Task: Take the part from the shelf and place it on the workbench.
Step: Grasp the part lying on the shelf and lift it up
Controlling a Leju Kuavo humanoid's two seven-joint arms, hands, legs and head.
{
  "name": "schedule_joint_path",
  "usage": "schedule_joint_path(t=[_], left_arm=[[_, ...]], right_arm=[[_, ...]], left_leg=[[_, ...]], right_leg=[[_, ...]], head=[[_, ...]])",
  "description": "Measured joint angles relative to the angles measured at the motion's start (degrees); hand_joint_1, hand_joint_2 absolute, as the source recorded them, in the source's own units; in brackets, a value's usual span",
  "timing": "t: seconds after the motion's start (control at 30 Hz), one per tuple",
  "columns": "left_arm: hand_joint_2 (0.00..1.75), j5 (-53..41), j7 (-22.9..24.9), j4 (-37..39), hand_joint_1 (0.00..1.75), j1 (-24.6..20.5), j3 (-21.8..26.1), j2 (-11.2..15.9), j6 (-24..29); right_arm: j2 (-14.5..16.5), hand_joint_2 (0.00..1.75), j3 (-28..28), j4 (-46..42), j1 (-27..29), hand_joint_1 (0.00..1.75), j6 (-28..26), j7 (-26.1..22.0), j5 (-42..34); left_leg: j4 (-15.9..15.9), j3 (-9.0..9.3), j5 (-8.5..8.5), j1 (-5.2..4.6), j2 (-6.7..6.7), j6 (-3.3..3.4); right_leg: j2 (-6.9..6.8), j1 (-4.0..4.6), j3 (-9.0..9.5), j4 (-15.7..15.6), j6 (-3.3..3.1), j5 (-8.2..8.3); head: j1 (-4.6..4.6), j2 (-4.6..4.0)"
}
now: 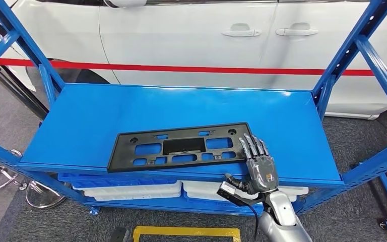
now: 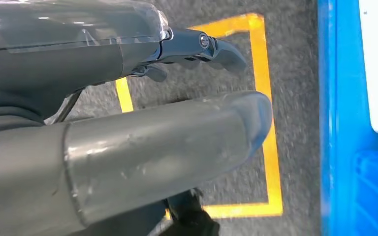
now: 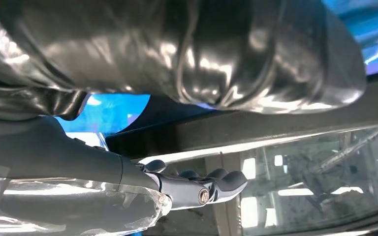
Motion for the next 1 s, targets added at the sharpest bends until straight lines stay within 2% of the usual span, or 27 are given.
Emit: schedule_joint_path(t=[0.07,0.13,0.17,0.23,0.27,0.3,0.33,0.37,0.4,0.47,0.5,0.6,0.63,0.67,0.7,0.77,0.8,0.83,0.87,0.93,0.97,1.0], left_arm=[[0.00,0.07,-0.05,0.00,0.00,-0.04,-0.01,0.01,0.05],[0.00,0.14,-0.13,0.00,0.00,0.00,-0.02,-0.04,0.10],[0.00,0.15,-0.16,0.00,0.00,-0.02,-0.03,-0.06,0.10],[0.00,0.08,-0.16,0.00,0.00,-0.04,-0.04,-0.08,0.08],[0.00,0.02,-0.15,0.00,0.00,-0.05,-0.05,-0.08,0.05],[0.00,-0.05,-0.12,0.00,0.00,-0.05,-0.08,-0.08,0.01],[0.00,-0.13,-0.06,0.00,0.00,-0.05,-0.12,-0.09,-0.03],[0.00,-0.20,-0.02,0.00,0.00,-0.07,-0.18,-0.10,-0.06],[0.00,-0.28,0.03,0.00,0.00,-0.09,-0.26,-0.14,-0.08],[0.00,-0.38,0.11,0.00,0.00,-0.25,-0.40,-0.20,-0.08],[0.00,-0.40,0.16,0.00,0.00,-0.36,-0.46,-0.21,-0.08],[0.00,-0.44,0.24,0.00,0.00,-0.61,-0.55,-0.21,-0.08],[0.00,-0.45,0.23,0.00,0.00,-0.65,-0.57,-0.21,-0.08],[0.00,-0.45,0.24,0.00,0.00,-0.69,-0.57,-0.21,-0.08],[0.00,-0.45,0.24,0.00,0.00,-0.71,-0.58,-0.21,-0.08],[0.00,-0.46,0.24,0.00,0.00,-0.68,-0.60,-0.21,-0.08],[0.00,-0.46,0.24,0.00,0.00,-0.61,-0.61,-0.21,-0.08],[0.00,-0.47,0.25,0.00,0.00,-0.56,-0.61,-0.21,-0.09],[0.00,-0.47,0.26,0.00,0.00,-0.53,-0.61,-0.21,-0.09],[0.00,-0.49,0.32,0.00,0.00,-0.63,-0.61,-0.21,-0.08],[0.00,-0.49,0.37,0.00,0.00,-0.73,-0.61,-0.20,-0.08],[0.00,-0.50,0.40,0.00,0.00,-0.81,-0.62,-0.20,-0.08]], right_arm=[[-0.21,0.00,0.31,0.09,0.13,0.00,0.12,-0.74,-4.64],[-0.47,0.00,0.36,0.01,0.30,0.00,0.27,-1.57,-9.12],[-0.61,0.00,0.38,-0.05,0.34,0.00,0.30,-1.68,-10.11],[-1.05,0.00,0.60,-0.16,0.54,0.00,0.21,-1.00,-9.34],[-1.37,0.00,0.87,-0.20,0.69,0.00,0.13,-0.30,-7.92],[-1.77,0.00,1.23,-0.21,0.79,0.00,0.05,0.48,-6.18],[-2.17,0.00,1.66,-0.22,0.76,0.00,0.01,1.26,-4.30],[-2.51,0.00,2.11,-0.24,0.58,0.00,0.00,1.93,-2.57],[-2.80,0.00,2.60,-0.29,0.28,0.00,0.00,2.55,-1.01],[-3.23,0.00,3.78,-0.40,-0.55,0.00,0.00,3.85,1.58],[-3.34,0.00,4.48,-0.48,-0.96,0.00,0.00,4.54,2.71],[-3.46,0.00,7.09,-0.81,-2.26,0.00,-0.01,6.82,5.94],[-3.51,0.00,7.93,-0.98,-2.76,0.00,-0.01,7.38,6.69],[-3.56,0.00,8.62,-1.15,-3.22,0.00,-0.01,7.73,7.16],[-3.58,0.00,9.21,-1.29,-3.59,0.00,-0.01,7.93,7.44],[-3.63,0.00,10.16,-1.45,-3.98,0.00,0.00,8.35,8.10],[-3.68,0.00,10.57,-1.49,-4.07,0.00,0.00,8.79,8.86],[-3.75,0.00,10.92,-1.57,-4.16,0.00,0.00,9.46,10.06],[-3.84,0.00,11.27,-1.80,-4.30,0.00,0.00,10.35,11.76],[-3.96,0.00,11.82,-2.56,-4.82,0.00,-0.01,12.10,15.31],[-4.04,0.00,12.06,-2.94,-5.19,0.00,-0.01,12.96,16.96],[-4.11,0.00,12.26,-3.23,-5.56,0.00,-0.01,13.76,18.32]], left_leg=[[-0.78,0.33,-0.17,-0.05,-0.02,0.34],[-1.81,0.87,0.17,0.25,0.08,0.73],[-2.29,1.15,0.38,0.39,0.15,0.93],[-2.50,1.31,0.50,0.39,0.22,1.20],[-2.47,1.31,0.47,0.33,0.21,1.23],[-2.41,1.31,0.42,0.29,0.18,1.23],[-2.31,1.33,0.34,0.28,0.14,1.19],[-2.15,1.39,0.20,0.29,0.11,1.09],[-1.90,1.42,-0.03,0.31,0.08,0.92],[-1.17,1.13,-0.52,0.14,0.08,0.42],[-0.82,0.90,-0.69,0.06,0.09,0.15],[-0.16,0.57,-1.17,0.04,0.10,-0.49],[0.70,0.28,-1.86,0.08,0.10,-0.79],[2.47,-0.44,-3.01,0.17,0.09,-1.15],[5.59,-1.82,-4.74,0.31,0.09,-1.53],[13.26,-5.46,-8.10,0.50,0.11,-2.01],[16.03,-6.88,-8.82,0.54,0.11,-2.07],[16.49,-7.24,-8.29,0.53,0.11,-1.97],[14.72,-6.56,-6.70,0.47,0.10,-1.70],[6.47,-2.76,-2.38,0.22,0.08,-0.64],[2.89,-1.03,-1.01,0.02,0.09,-0.04],[0.56,0.07,-0.37,-0.20,0.11,0.46]], right_leg=[[0.00,0.03,0.07,-0.35,0.70,0.14],[-0.09,0.04,-0.11,0.52,1.29,-0.74],[-0.12,0.05,-0.95,2.51,1.45,-2.04],[-0.16,-0.05,-4.43,9.65,1.59,-5.67],[-0.17,-0.08,-6.27,13.17,1.66,-6.94],[-0.17,-0.10,-7.44,15.15,1.72,-7.16],[-0.18,-0.11,-7.60,15.01,1.74,-6.24],[-0.18,-0.11,-6.58,12.55,1.71,-4.29],[-0.18,-0.11,-4.83,8.63,1.60,-1.95],[-0.14,-0.04,-1.92,2.21,1.18,0.69],[-0.10,0.03,-1.40,0.83,0.95,0.94],[-0.02,0.08,-1.48,0.60,0.18,0.67],[-0.04,-0.02,-1.38,0.53,-0.09,0.69],[-0.08,-0.15,-1.27,0.42,-0.33,0.72],[-0.14,-0.18,-1.19,0.39,-0.50,0.70],[-0.25,-0.10,-1.17,0.46,-0.68,0.62],[-0.30,-0.04,-1.15,0.50,-0.72,0.58],[-0.30,0.03,-1.12,0.52,-0.75,0.56],[-0.26,0.14,-1.04,0.52,-0.76,0.54],[-0.14,0.32,-0.77,0.37,-0.75,0.53],[-0.10,0.36,-0.69,0.25,-0.65,0.57],[-0.11,0.28,-0.70,0.14,-0.47,0.63]], head=[[0.00,-0.01],[0.04,-0.01],[0.06,-0.01],[0.09,0.00],[0.09,0.00],[0.09,0.00],[0.09,0.00],[0.09,0.00],[0.10,0.00],[0.07,0.00],[0.05,0.00],[0.03,-0.01],[0.02,-0.01],[0.02,-0.01],[0.01,0.00],[0.01,0.00],[0.01,0.00],[0.01,0.00],[0.01,0.00],[0.02,0.00],[0.02,-0.01],[0.01,-0.01]])
